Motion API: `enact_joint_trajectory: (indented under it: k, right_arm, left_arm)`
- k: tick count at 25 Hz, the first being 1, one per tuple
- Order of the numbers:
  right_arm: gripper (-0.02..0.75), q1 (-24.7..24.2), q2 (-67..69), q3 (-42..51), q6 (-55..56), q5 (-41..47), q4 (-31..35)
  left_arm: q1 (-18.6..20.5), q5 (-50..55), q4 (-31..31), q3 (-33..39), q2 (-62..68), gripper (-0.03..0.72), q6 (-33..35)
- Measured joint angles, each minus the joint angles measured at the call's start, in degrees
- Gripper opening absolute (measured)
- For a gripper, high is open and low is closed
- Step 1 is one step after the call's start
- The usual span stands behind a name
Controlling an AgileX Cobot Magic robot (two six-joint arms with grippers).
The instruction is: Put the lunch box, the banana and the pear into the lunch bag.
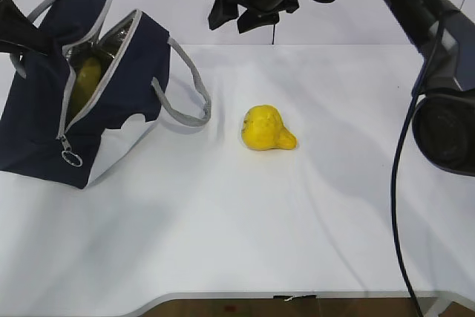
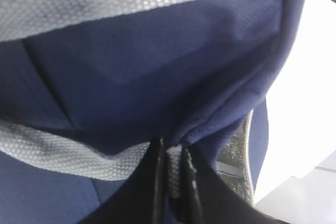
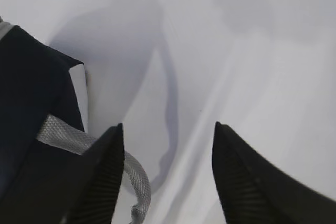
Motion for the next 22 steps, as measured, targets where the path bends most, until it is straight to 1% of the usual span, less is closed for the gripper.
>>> enact_joint_trajectory:
  k: [5, 9, 13, 17, 22]
  right_arm:
    - [0.437, -1.1, -1.2, 0.0, 0.02, 0.0, -0.48]
    - [0.417, -1.1, -1.42, 0.0, -4.17, 0.1, -0.68]
    - [0.41, -1.1, -1.51, 0.0, -9.98, 0.09, -4.06]
    - [0.409, -1.1, -1.98, 0.0, -11.8, 0.22, -8.46]
    - [0.408, -1.1, -4.95, 1.54, -11.95, 0.31, -9.19]
  left_arm:
    - [0.0, 0.12, 0.13, 0.0, 0.0, 0.021, -0.26]
    - [0.0, 0.12, 0.13, 0.0, 0.0, 0.021, -0.4]
    - [0.0, 0.12, 0.13, 0.0, 0.0, 0.021, -0.4]
    - [0.0, 0.12, 0.13, 0.0, 0.0, 0.021, -0.4]
    - [0.0, 0.12, 0.13, 0.0, 0.0, 0.021, -0.4]
